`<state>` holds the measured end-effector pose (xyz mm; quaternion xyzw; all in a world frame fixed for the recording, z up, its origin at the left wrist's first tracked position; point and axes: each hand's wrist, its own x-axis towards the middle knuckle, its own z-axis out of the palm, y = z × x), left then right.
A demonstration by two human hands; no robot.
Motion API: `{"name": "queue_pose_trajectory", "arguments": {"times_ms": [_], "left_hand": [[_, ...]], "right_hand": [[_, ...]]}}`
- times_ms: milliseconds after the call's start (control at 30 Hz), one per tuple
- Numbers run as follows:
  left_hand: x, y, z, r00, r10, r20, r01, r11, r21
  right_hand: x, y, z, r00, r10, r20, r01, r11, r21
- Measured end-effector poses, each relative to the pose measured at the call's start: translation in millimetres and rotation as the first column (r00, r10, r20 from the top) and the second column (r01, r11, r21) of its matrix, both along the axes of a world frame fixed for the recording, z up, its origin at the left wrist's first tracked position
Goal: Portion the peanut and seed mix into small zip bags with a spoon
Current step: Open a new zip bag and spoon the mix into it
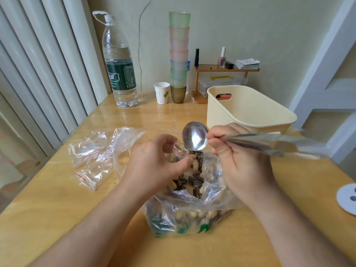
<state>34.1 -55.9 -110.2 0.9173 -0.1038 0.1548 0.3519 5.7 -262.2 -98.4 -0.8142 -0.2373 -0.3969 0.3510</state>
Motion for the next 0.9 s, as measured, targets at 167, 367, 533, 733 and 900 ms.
{"name": "queue_pose_trajectory", "arguments": {"times_ms": [167,367,533,733,900], "left_hand": [[7.7,12.0,2.9,0.997,0.003,-0.075,-0.017,0.983,-0.185],[19.0,27.5,9.0,0.98,-0.081,-0.179,-0.031,0.836,-0.547],[20.0,27.8,8.4,0.979,-0.09,-0.181,-0.025,0.833,-0.553],[20.0,28.2,7.8,0.984,-0.079,-0.158,-0.02,0.837,-0.546],[20.3,31.6,12.6,0.994,-0.017,-0.105,-0.047,0.811,-0.584]], "right_hand": [[-0.5,0.4,-0.3,0.998,-0.062,0.027,0.058,0.989,0.137],[-6.4,5.7,-1.8,0.936,-0.01,-0.353,0.058,0.99,0.126],[-10.2,17.6,-0.4,0.696,0.102,-0.711,0.003,0.99,0.144],[-9.1,30.3,-8.5,0.566,0.292,-0.771,0.001,0.935,0.354],[-1.4,30.2,-14.0,0.631,0.213,-0.746,0.101,0.931,0.352]]}}
